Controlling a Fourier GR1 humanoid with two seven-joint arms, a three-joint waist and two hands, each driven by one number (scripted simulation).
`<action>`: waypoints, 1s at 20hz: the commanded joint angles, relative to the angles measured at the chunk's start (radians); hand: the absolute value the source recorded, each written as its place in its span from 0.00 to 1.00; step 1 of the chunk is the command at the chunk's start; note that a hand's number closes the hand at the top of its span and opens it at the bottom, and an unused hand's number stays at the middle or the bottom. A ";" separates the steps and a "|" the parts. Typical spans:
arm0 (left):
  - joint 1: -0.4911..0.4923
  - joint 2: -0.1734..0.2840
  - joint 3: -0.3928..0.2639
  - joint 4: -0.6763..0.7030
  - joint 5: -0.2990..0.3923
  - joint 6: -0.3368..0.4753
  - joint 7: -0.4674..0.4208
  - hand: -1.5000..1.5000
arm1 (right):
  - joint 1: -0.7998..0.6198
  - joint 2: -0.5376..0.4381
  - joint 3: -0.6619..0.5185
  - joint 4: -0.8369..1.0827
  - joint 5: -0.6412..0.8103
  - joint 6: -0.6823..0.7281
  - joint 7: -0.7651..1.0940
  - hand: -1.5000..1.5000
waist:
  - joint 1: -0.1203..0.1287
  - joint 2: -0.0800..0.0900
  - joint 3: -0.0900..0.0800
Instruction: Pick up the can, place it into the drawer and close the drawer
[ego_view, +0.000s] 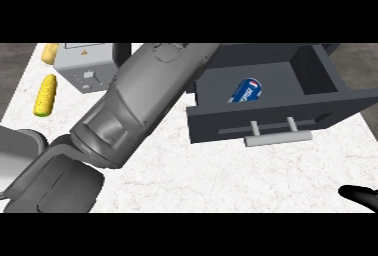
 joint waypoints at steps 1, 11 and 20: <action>-0.006 0.000 -0.029 0.016 0.028 0.033 -0.012 0.00 | -0.029 -0.038 0.009 0.025 0.046 0.017 -0.025 0.00 | -0.005 0.004 0.000; 0.004 0.000 0.011 0.013 0.134 0.023 -0.072 0.00 | -0.100 -0.129 0.127 0.073 0.270 0.064 -0.120 0.00 | 0.005 0.010 -0.001; -0.016 0.000 0.013 0.033 0.159 0.031 -0.120 0.00 | -0.207 -0.169 0.303 0.280 0.621 -0.002 -0.219 0.00 | 0.051 0.005 -0.001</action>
